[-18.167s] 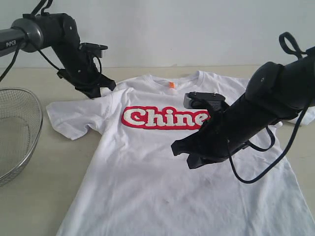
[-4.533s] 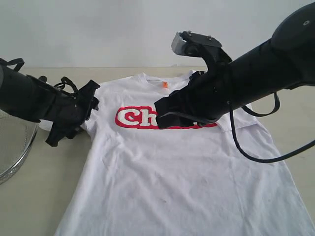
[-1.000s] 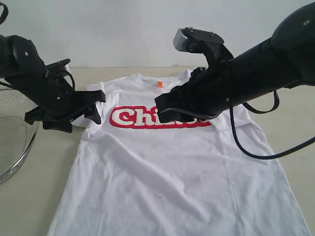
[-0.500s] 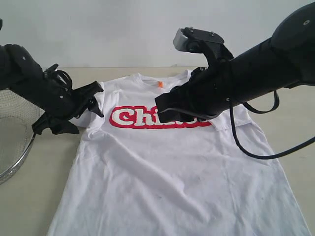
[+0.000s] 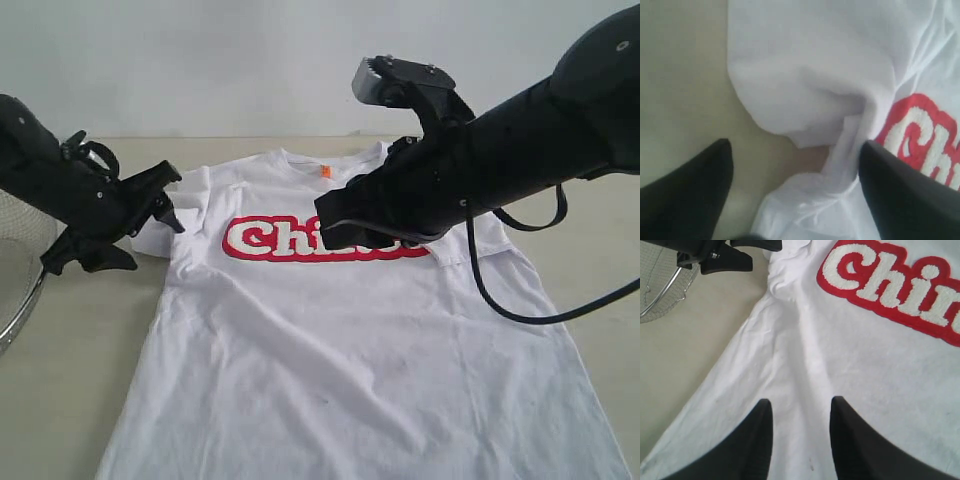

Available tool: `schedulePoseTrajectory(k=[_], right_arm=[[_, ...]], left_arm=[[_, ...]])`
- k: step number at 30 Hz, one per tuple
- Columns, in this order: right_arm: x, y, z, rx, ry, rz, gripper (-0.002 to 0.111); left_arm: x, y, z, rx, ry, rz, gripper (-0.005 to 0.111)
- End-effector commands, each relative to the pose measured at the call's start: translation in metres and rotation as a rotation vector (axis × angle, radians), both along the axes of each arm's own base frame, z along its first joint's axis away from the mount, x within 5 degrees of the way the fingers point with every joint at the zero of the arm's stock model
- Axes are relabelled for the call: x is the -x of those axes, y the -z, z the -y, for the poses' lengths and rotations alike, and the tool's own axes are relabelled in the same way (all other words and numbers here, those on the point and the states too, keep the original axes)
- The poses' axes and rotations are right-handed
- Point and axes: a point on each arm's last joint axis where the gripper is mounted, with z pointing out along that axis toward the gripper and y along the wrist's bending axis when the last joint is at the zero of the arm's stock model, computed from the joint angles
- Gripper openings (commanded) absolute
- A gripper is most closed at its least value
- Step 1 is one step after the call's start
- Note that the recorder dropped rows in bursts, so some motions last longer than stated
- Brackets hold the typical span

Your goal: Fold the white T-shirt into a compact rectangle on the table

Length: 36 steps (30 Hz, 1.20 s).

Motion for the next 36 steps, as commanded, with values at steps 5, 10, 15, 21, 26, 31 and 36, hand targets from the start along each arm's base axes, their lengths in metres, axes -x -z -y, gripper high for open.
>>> schedulePoseTrajectory(k=[5,10,15,21,26,31,36], right_arm=[[0.0,-0.002,0.0,0.0,-0.001,0.01,0.033],[0.0,-0.002,0.0,0.001,0.004,0.014,0.033],[-0.001,-0.002,0.0,0.002,0.008,0.018,0.033],[-0.001,-0.002,0.0,0.002,0.008,0.018,0.033],[-0.001,-0.002,0.0,0.002,0.008,0.018,0.033],[-0.001,-0.002,0.0,0.002,0.009,0.02,0.033],[-0.001,-0.002,0.0,0.002,0.009,0.02,0.033]], left_arm=[[-0.003,0.002,-0.002,0.014,-0.043,0.023,0.066],[-0.002,0.002,0.0,0.035,-0.028,0.02,0.066],[-0.001,0.002,-0.001,0.058,-0.016,0.003,0.066],[-0.001,0.0,-0.012,0.067,-0.031,-0.015,0.066],[0.0,0.001,-0.019,0.074,-0.036,-0.032,0.066],[0.0,0.001,-0.02,0.072,-0.04,-0.029,0.066],[-0.002,0.0,-0.021,0.083,-0.072,-0.014,0.066]])
